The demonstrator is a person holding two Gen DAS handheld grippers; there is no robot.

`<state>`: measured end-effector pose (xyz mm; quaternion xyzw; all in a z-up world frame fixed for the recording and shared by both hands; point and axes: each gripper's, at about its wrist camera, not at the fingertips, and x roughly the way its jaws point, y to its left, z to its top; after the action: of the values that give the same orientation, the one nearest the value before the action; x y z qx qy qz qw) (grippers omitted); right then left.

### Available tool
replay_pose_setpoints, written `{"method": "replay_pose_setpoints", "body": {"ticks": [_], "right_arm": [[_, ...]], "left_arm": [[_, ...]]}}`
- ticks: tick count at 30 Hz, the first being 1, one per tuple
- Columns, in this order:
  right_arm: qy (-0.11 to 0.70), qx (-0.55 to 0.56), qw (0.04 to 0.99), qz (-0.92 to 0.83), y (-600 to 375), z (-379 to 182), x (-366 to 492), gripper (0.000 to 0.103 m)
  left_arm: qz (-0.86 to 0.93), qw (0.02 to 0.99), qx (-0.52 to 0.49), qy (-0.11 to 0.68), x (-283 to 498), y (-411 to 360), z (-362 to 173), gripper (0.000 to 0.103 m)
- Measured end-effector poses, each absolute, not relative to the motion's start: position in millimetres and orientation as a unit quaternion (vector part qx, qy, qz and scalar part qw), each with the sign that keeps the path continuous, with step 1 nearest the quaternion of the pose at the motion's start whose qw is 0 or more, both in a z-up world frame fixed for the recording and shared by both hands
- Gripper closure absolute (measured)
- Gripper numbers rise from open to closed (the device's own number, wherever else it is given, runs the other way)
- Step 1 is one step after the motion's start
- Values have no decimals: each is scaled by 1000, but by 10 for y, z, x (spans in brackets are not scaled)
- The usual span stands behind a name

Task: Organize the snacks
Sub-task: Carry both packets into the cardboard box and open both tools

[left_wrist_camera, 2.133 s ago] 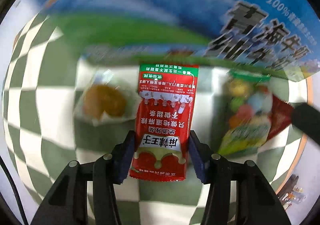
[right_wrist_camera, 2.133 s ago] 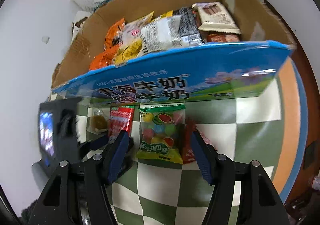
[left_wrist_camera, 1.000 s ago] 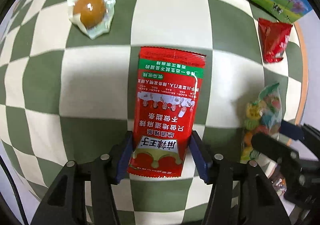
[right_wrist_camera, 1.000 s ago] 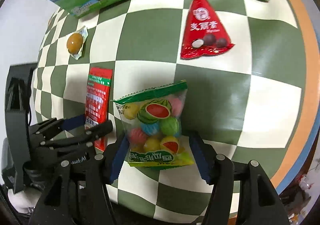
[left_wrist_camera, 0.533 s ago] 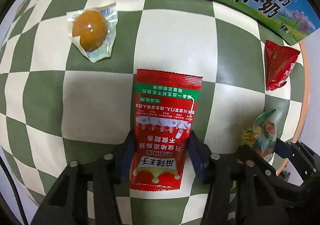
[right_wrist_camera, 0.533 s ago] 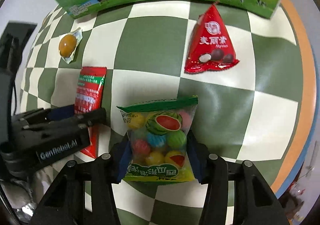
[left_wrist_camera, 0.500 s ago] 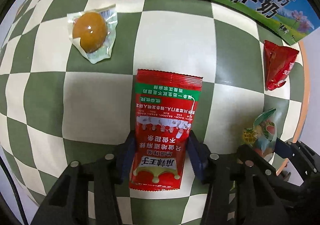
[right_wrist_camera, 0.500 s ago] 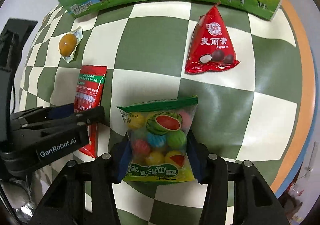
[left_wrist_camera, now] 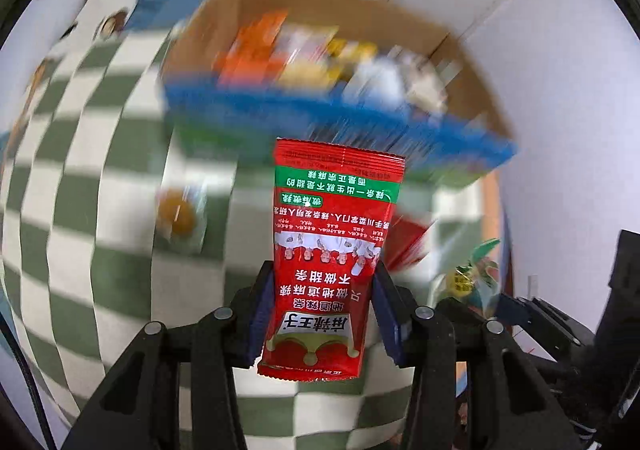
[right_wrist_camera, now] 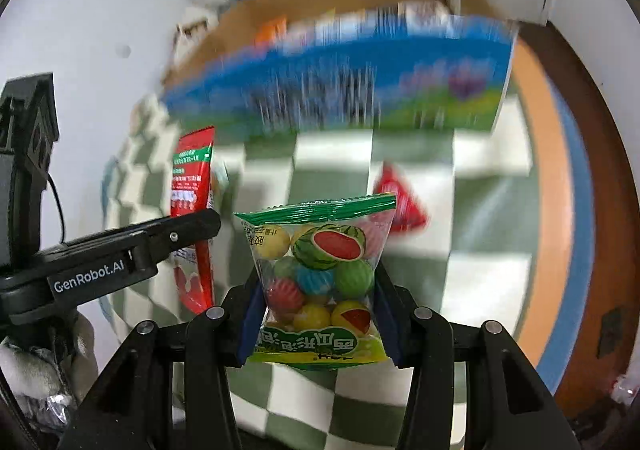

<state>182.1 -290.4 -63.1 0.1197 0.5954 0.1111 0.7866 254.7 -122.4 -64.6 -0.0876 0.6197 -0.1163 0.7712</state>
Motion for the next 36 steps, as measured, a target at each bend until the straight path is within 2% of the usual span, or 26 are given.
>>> {"method": "replay_pose_setpoints", "body": {"ticks": [3, 9, 14, 24, 25, 26, 27, 28, 29, 36], "right_arm": [[567, 125, 807, 108, -3053, -272, 2178, 52], [542, 81, 834, 64, -3234, 3, 3225, 52], [569, 52, 820, 26, -3308, -208, 3981, 52], [637, 51, 769, -2, -3289, -976, 4589, 49], [645, 48, 763, -5, -3292, -1035, 4618, 42], [650, 46, 758, -9, -3291, -1081, 4638, 34], [655, 46, 754, -11, -3291, -1109, 4642, 13], [658, 46, 751, -10, -3283, -1125, 4652, 5], [658, 47, 751, -6, -3274, -1120, 4651, 5], [656, 38, 754, -5, -3213, -1090, 4614, 5]], "left_arm": [[-129, 789, -79, 595, 2969, -1273, -370, 60], [-120, 801, -47, 584, 3823, -1422, -362, 59], [-84, 778, -30, 622, 4629, -1415, -785, 59], [-64, 715, -13, 696, 5254, -1452, -1606, 56], [-64, 714, -8, 697, 5269, -1463, -1641, 51], [-64, 716, -4, 695, 5247, -1481, -1635, 39], [-64, 719, -1, 692, 5245, -1480, -1632, 29], [-63, 723, 2, 688, 5235, -1476, -1626, 12], [-62, 727, 4, 684, 5220, -1468, -1616, 7], [-60, 737, 2, 674, 5090, -1398, -1518, 7]]}}
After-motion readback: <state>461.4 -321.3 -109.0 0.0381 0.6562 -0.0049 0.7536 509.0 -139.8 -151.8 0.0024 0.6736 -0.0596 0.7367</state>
